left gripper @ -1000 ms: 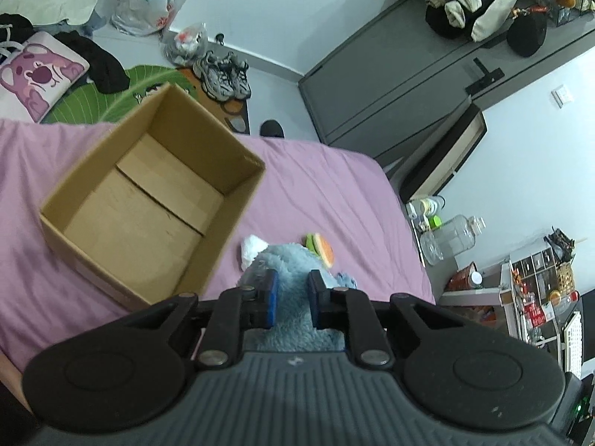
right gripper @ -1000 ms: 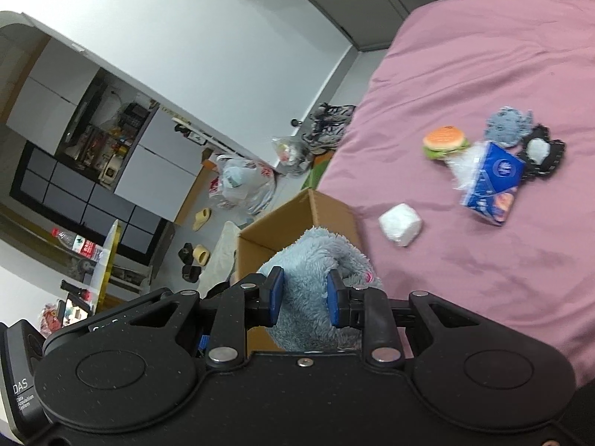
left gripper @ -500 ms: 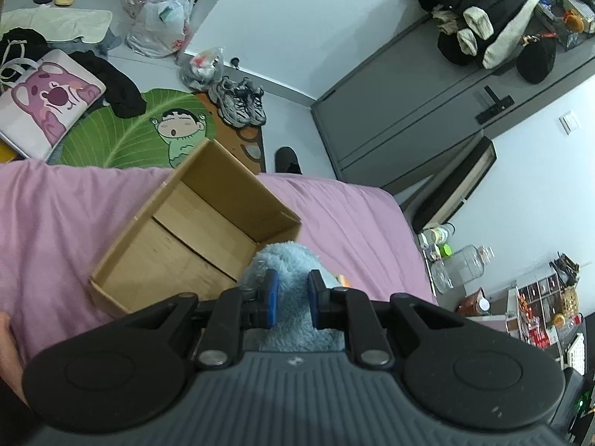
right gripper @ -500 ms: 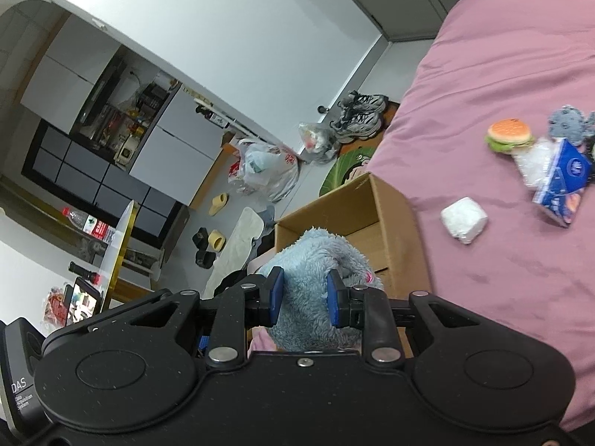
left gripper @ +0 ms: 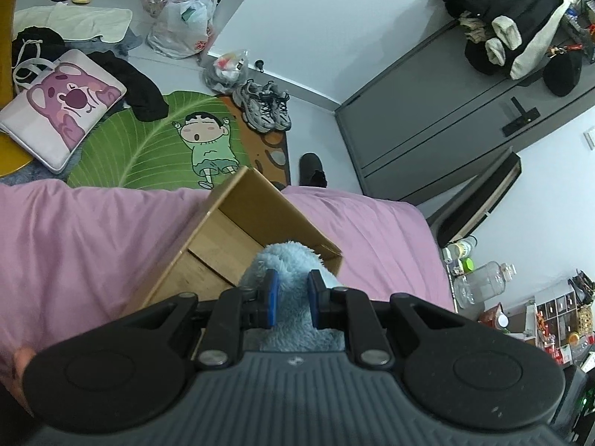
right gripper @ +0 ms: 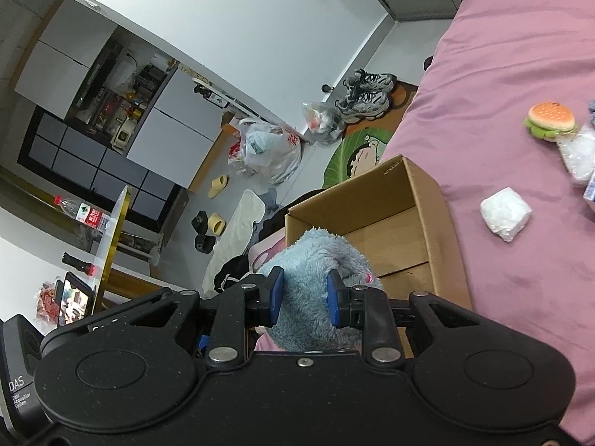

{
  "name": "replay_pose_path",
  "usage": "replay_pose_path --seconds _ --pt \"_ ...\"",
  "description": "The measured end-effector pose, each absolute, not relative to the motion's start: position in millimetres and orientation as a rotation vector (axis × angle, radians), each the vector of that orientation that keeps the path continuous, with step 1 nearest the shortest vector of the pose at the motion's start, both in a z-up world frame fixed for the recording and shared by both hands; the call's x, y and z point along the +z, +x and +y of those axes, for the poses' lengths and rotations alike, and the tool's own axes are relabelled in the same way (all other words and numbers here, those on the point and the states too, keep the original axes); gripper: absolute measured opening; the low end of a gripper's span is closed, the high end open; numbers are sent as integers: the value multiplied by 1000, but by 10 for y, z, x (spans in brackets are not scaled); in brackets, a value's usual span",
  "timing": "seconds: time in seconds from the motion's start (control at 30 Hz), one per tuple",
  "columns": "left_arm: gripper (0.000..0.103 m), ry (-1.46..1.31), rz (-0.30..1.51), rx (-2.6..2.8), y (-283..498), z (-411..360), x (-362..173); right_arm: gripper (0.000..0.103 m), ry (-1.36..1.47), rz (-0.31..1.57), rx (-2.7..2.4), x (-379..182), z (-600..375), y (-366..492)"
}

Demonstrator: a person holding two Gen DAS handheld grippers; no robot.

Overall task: Organize soft objects
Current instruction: 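Lift the light-blue plush with the left gripper and carry it over the box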

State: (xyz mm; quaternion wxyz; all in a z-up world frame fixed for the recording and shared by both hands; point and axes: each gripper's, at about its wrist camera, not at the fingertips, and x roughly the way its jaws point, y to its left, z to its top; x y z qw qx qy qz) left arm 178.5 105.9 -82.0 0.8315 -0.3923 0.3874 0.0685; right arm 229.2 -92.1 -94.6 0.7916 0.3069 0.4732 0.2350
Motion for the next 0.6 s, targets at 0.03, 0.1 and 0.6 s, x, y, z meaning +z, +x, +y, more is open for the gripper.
replay_pose_path --seconds 0.03,0.1,0.6 --pt "16 -829 826 150 1814 1080 -837 25 660 1021 508 -966 -910 2312" --pt "16 -828 836 157 1869 1121 -875 25 653 1029 509 -996 -860 2377" --pt "16 -827 944 216 2371 1376 -1236 25 646 1144 494 -1367 -608 2793"
